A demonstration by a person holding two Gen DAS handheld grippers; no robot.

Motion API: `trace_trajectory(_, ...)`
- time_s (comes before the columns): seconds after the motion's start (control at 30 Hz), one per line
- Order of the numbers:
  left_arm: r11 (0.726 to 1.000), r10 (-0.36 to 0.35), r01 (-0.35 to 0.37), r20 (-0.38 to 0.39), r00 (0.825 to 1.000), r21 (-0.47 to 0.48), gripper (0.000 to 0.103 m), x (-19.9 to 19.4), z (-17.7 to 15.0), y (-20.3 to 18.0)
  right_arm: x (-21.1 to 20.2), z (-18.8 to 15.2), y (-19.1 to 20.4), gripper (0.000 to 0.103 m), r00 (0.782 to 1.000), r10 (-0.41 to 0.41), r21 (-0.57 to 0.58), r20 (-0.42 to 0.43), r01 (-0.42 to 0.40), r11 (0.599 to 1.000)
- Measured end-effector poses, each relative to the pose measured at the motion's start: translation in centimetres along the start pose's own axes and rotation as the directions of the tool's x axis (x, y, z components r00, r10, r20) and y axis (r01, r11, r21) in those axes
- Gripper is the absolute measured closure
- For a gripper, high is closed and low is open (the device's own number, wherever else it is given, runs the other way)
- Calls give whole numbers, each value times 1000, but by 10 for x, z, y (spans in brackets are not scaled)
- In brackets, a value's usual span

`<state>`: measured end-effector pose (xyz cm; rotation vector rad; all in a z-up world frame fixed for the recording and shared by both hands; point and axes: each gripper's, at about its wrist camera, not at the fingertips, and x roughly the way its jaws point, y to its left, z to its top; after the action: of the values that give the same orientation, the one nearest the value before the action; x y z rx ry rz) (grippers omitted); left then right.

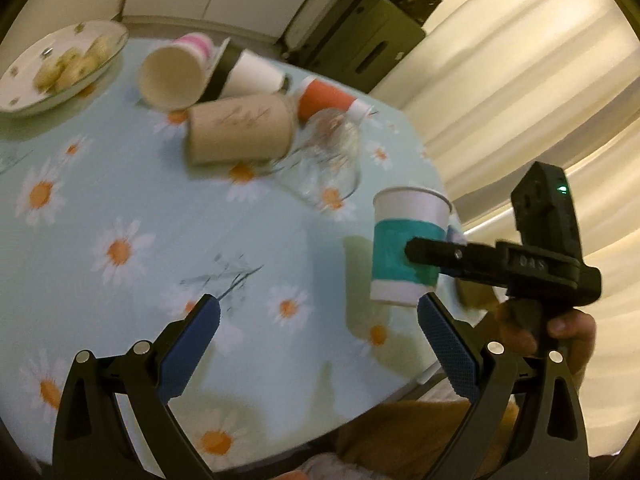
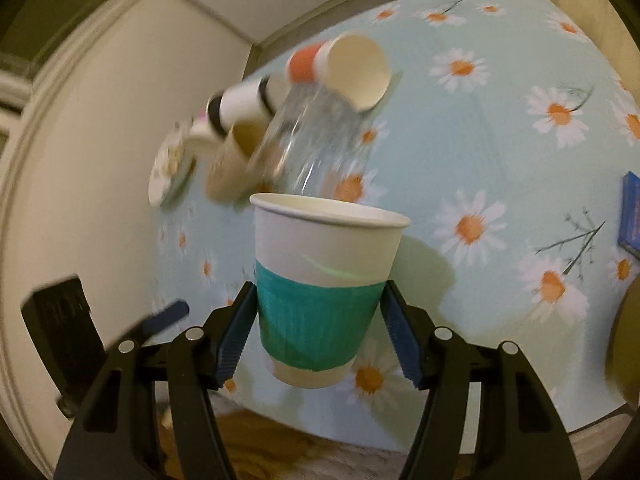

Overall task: Flip cup upright
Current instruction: 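Lift the teal-banded cup with the right gripper toward the left gripper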

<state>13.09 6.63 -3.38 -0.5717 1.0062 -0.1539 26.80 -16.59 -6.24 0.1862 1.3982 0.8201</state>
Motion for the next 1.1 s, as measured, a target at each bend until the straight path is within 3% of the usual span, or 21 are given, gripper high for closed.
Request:
trace_trajectory(0.2, 999, 43, -43, -27, 999, -16, 7, -4, -19, 15, 25, -24, 22, 40, 996, -36, -95, -85, 28, 995)
trace_trajectory(0.43, 997, 68, -70, -45, 997, -37, 7, -4, -30, 22, 43, -28, 31, 39, 991, -33, -138, -132, 14, 990)
trace_trajectory(0.63, 996, 73, -75, -41, 996, -49, 7, -3, -30, 23, 46, -23, 25, 33, 990, -32, -109, -139, 17, 994)
trace_trajectory(1.1, 996, 86, -88, -60, 994, -25, 7, 2, -30, 12, 20, -22, 22, 32, 995, 16, -99, -101, -26, 995)
